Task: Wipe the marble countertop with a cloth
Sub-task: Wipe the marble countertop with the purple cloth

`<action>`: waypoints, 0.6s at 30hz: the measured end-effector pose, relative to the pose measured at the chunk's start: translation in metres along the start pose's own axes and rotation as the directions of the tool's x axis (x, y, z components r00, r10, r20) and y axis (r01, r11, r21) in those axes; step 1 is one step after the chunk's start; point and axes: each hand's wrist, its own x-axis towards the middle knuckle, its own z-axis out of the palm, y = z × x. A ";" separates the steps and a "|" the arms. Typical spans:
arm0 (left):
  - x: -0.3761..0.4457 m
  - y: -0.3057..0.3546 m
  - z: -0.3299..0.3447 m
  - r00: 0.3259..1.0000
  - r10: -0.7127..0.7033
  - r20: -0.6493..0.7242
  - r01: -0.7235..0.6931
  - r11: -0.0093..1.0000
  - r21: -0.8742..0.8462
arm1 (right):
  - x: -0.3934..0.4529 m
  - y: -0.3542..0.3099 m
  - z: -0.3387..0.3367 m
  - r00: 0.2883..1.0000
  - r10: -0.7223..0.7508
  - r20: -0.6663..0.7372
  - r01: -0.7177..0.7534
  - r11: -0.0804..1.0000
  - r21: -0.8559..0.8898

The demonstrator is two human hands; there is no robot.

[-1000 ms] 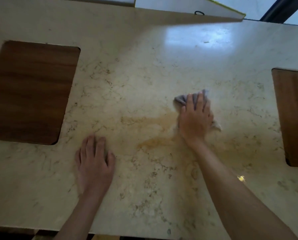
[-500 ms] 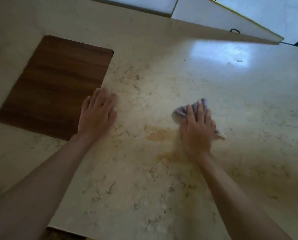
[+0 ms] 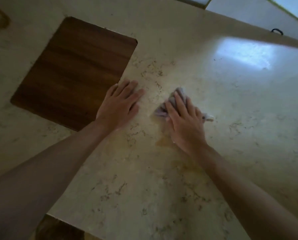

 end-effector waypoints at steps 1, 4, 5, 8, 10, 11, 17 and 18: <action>0.000 0.000 0.000 1.000 -0.001 -0.004 0.001 1.000 -0.011 | -0.013 -0.013 0.003 0.989 -0.144 0.021 0.145 0.989 -0.009; -0.001 0.000 -0.002 1.000 0.004 -0.018 -0.005 0.999 -0.032 | -0.034 -0.013 -0.002 0.899 -0.415 0.143 0.420 0.908 -0.004; -0.001 0.000 -0.002 1.000 0.006 -0.022 -0.006 0.999 -0.039 | -0.029 0.000 -0.005 0.902 -0.405 0.149 0.413 0.910 -0.031; -0.002 -0.001 0.001 1.000 0.005 -0.025 -0.005 1.000 -0.025 | 0.002 0.048 -0.014 0.988 -0.066 0.137 0.078 0.993 -0.086; -0.002 -0.002 0.002 1.000 0.005 -0.031 -0.006 1.000 -0.025 | 0.018 0.054 -0.019 0.990 0.117 0.081 -0.115 0.993 -0.033; -0.001 -0.002 0.002 0.999 0.006 -0.033 -0.007 1.000 -0.030 | 0.019 0.044 -0.018 0.989 0.135 0.065 -0.134 0.991 -0.014; -0.001 -0.003 0.001 0.999 0.003 -0.032 -0.004 0.999 -0.042 | -0.055 -0.047 0.002 0.864 -0.471 0.174 0.460 0.882 0.103; -0.001 -0.003 0.000 0.999 0.004 -0.034 -0.006 0.999 -0.042 | -0.056 -0.045 0.002 0.798 -0.569 0.196 0.553 0.822 0.136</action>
